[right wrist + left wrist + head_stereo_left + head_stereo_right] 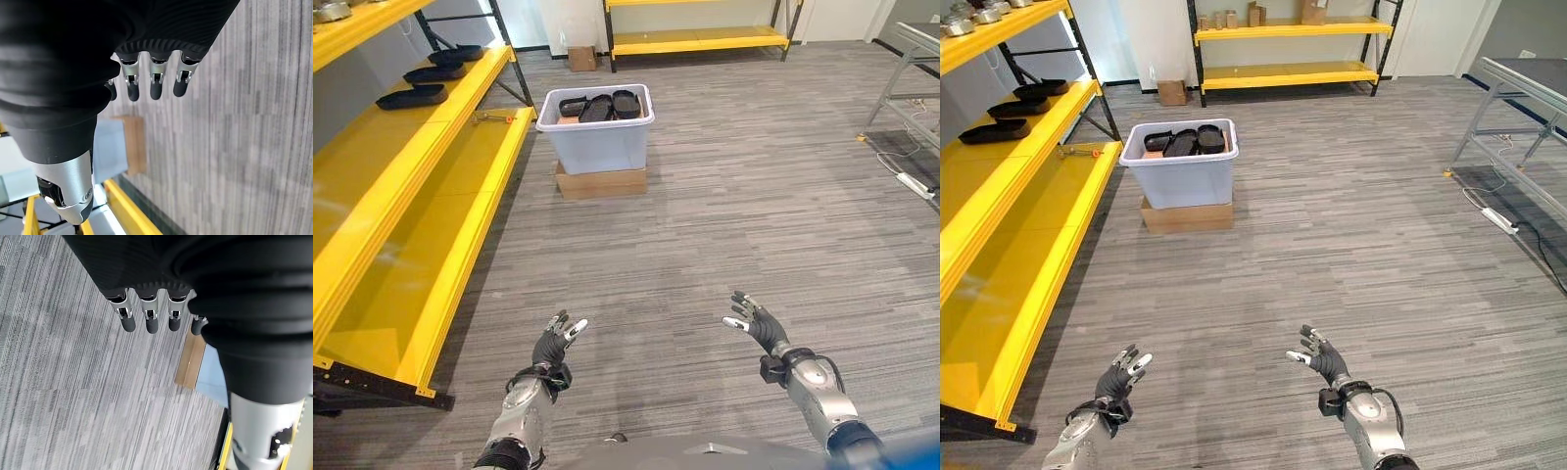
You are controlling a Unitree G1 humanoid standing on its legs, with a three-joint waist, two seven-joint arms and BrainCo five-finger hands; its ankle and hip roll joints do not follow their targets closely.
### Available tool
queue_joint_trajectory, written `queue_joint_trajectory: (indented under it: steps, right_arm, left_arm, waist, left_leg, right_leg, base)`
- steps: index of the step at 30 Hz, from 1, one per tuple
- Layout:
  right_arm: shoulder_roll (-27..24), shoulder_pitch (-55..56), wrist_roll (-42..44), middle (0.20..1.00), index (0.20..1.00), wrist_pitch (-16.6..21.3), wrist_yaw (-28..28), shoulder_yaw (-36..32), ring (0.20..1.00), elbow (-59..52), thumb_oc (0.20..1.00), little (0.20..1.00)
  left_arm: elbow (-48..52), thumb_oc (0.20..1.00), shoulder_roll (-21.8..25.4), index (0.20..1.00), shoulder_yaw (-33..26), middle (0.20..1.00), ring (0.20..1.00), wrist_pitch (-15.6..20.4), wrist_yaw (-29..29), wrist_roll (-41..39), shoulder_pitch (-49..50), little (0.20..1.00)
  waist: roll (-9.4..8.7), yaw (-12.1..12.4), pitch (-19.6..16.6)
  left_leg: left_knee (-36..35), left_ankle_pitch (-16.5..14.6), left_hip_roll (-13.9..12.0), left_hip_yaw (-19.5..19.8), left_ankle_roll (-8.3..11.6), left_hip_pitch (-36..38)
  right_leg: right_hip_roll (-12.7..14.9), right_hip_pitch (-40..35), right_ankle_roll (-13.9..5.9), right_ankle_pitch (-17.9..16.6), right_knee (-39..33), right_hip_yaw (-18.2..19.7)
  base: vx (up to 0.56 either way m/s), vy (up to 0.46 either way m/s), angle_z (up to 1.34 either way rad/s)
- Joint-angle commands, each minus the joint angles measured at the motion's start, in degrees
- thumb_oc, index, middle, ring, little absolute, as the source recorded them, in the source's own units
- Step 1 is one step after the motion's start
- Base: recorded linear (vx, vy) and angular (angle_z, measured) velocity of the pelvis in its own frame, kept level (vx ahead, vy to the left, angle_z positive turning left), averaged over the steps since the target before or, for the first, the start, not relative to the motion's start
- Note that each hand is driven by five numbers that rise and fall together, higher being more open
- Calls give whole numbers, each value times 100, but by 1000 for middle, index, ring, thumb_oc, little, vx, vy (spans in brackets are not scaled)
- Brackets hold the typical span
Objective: Move parts from the plastic box to the shelf.
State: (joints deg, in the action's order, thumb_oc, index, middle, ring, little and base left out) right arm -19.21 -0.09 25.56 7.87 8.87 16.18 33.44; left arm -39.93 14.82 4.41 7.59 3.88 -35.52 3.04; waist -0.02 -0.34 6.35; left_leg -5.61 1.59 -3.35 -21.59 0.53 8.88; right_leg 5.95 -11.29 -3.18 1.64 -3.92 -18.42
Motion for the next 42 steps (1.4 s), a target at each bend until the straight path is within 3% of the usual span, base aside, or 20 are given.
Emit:
queue_joint_trajectory:
  steps: [1, 3, 4, 10, 13, 14, 16, 18, 20, 23, 24, 26, 28, 30, 33, 36, 37, 39, 40, 42]
  right_arm:
    - [-59, -305, -147, 1000, 1000, 199, 44, -23, 1000, -217, 1000, 1000]
    - [-32, -290, 207, 1000, 1000, 19, 42, -9, 1000, -256, 1000, 1000]
    - [46, -317, 468, 1000, 1000, -86, 11, -35, 1000, -197, 1000, 1000]
    - [187, -371, 401, 1000, 1000, 7, -188, -74, 1000, -108, 1000, 1000]
    - [208, -419, 551, 1000, 1000, -56, -297, -98, 1000, -139, 1000, 1000]
    - [230, -439, 612, 1000, 1000, -70, -355, -86, 1000, -146, 1000, 1000]
    - [244, -433, 636, 1000, 1000, -88, -390, -87, 1000, -158, 1000, 1000]
    - [246, -406, 611, 1000, 1000, -65, -388, -96, 1000, -142, 1000, 1000]
    - [195, -227, 357, 1000, 1000, 25, -226, -181, 1000, -186, 1000, 1000]
    - [194, -188, 183, 1000, 1000, 66, -167, -183, 1000, -196, 1000, 1000]
    - [146, -240, 124, 1000, 1000, 55, -164, -142, 1000, -185, 1000, 1000]
    - [131, -283, 131, 1000, 1000, 92, -138, -139, 1000, -120, 1000, 1000]
    - [168, -210, 104, 1000, 1000, 204, -201, -197, 1000, -82, 1000, 1000]
    - [235, -90, 85, 1000, 1000, 298, -279, -219, 1000, -70, 1000, 1000]
    - [210, -26, 3, 1000, 1000, 346, -262, -184, 1000, 24, 1000, 1000]
    - [106, -56, -72, 1000, 1000, 297, -310, -49, 1000, 135, 1000, 1000]
    - [27, -7, -204, 1000, 1000, 240, -263, 31, 1000, 92, 1000, 1000]
    - [-44, 54, -175, 1000, 1000, 189, -234, 68, 1000, 48, 1000, 1000]
    - [-90, 93, -196, 1000, 1000, 176, -236, 79, 1000, 31, 1000, 1000]
    - [-169, 152, -240, 1000, 1000, 199, -199, 86, 1000, 34, 1000, 1000]
  left_arm:
    - [-58, 1000, 209, 1000, 47, 1000, 1000, 271, -83, 88, -416, 1000]
    - [-67, 1000, 232, 1000, 57, 1000, 1000, 483, -403, 253, -460, 1000]
    - [-135, 1000, 250, 1000, 49, 1000, 1000, 378, -514, 98, -522, 1000]
    - [-312, 1000, 163, 1000, 60, 1000, 1000, 402, -373, 119, -598, 1000]
    - [-378, 1000, 170, 1000, 98, 1000, 1000, 404, -494, 196, -699, 1000]
    - [-412, 1000, 158, 1000, 125, 1000, 1000, 397, -534, 138, -747, 1000]
    - [-423, 1000, 132, 1000, 153, 1000, 1000, 386, -486, 130, -792, 1000]
    - [-402, 1000, 70, 1000, 232, 1000, 1000, 450, -526, 191, -797, 1000]
    - [-263, 1000, -12, 1000, 373, 1000, 1000, 388, -634, 106, -763, 1000]
    - [-124, 1000, -35, 1000, 428, 1000, 1000, 365, -696, 100, -740, 1000]
    - [35, 1000, -46, 1000, 531, 1000, 1000, 340, -732, 102, -732, 1000]
    - [135, 1000, -33, 1000, 664, 1000, 1000, 350, -734, 15, -738, 1000]
    - [238, 1000, -2, 1000, 839, 1000, 1000, 388, -722, -5, -703, 1000]
    - [286, 1000, 44, 1000, 918, 1000, 1000, 508, -604, 247, -617, 1000]
    - [323, 1000, 64, 1000, 924, 1000, 1000, 584, -445, 443, -450, 1000]
    - [314, 1000, 44, 1000, 935, 1000, 1000, 509, -486, 416, -344, 1000]
    - [273, 1000, -12, 1000, 911, 1000, 1000, 481, -434, 348, -305, 1000]
    - [247, 1000, -51, 1000, 906, 1000, 1000, 531, -405, 358, -272, 1000]
    - [225, 1000, -74, 1000, 903, 1000, 1000, 564, -396, 345, -269, 1000]
    - [192, 1000, -107, 1000, 910, 1000, 1000, 612, -386, 213, -313, 1000]
  waist:
    - [-57, 116, -64]
    - [-57, 122, -44]
    - [-55, 129, -34]
    - [-30, 177, 25]
    - [35, 184, 68]
    - [60, 183, 104]
    - [71, 160, 156]
    - [74, 45, 244]
    - [-67, -233, 330]
    - [-173, -247, 378]
    - [-292, -202, 429]
    - [-392, -216, 502]
    - [-400, -264, 646]
    - [-460, -296, 708]
    - [-546, -224, 670]
    - [-437, -195, 549]
    - [-399, -224, 422]
    - [-399, -274, 300]
    - [-262, -298, 218]
    - [-171, -363, 98]
  left_leg:
    - [136, -178, -385, 152, 164, 50]
    - [142, -190, -345, 185, 122, 38]
    - [139, -208, -299, 218, 78, 34]
    - [157, -294, -91, 237, -118, 13]
    - [166, -362, 49, 211, -253, 2]
    - [185, -416, 130, 215, -326, 9]
    - [223, -481, 189, 235, -381, 24]
    - [180, -528, 230, 328, -405, 100]
    - [226, -759, 335, 497, -376, 267]
    - [298, -919, 376, 425, -346, 370]
    - [331, -1126, 422, 407, -302, 501]
    - [454, -1225, 452, 491, -305, 500]
    - [700, -1422, 392, 717, -295, 490]
    - [909, -1537, 388, 772, -290, 428]
    - [1154, -1617, 455, 702, -270, 343]
    - [1359, -1887, 519, 574, -218, 513]
    - [1510, -1956, 619, 531, -181, 595]
    - [1713, -1675, 653, 464, -87, 599]
    - [1845, -1511, 568, 488, 51, 670]
    - [2109, -1052, 559, 490, 257, 669]
  right_leg:
    - [661, 264, -494, 157, 780, -142]
    - [675, 313, -505, 202, 917, -119]
    - [692, 376, -526, 245, 1076, -89]
    - [794, 668, -635, 185, 1900, -83]
    - [852, 1074, -640, 109, 2925, -96]
    - [1026, 1443, -677, -105, 3619, -77]
    - [1154, 1725, -691, -234, 4126, -51]
    - [909, 2016, -698, -345, 4381, 208]
    - [449, 2446, -724, -610, 3562, 369]
    - [620, 2431, -760, -806, 2886, 126]
    - [812, 2395, -905, -885, 1992, -106]
    - [844, 2408, -938, -1240, 1137, -67]
    - [858, 2539, -970, -1307, 472, 362]
    - [870, 2430, -989, -1311, 238, 513]
    - [827, 2088, -994, -1304, 81, 238]
    - [621, 2003, -848, -1087, 470, 6]
    - [492, 1974, -708, -977, 639, -79]
    - [380, 1971, -519, -917, 692, -172]
    - [153, 1898, -453, -737, 734, -198]
    - [-83, 1844, -251, -525, 762, -285]
  base:
    - [21, 154, 2]
    - [24, 159, 1]
    - [30, 172, 3]
    - [36, 163, 3]
    - [40, 199, 4]
    - [51, 240, 0]
    - [56, 147, 5]
    - [103, 72, 13]
    - [260, -33, 21]
    - [262, -76, 75]
    - [434, -162, 7]
    - [371, -187, -7]
    - [348, -176, 21]
    - [540, -209, 64]
    - [472, -138, 64]
    - [691, -58, 24]
    - [535, -85, 17]
    - [464, -98, 14]
    - [511, -110, -7]
    - [415, -123, -12]
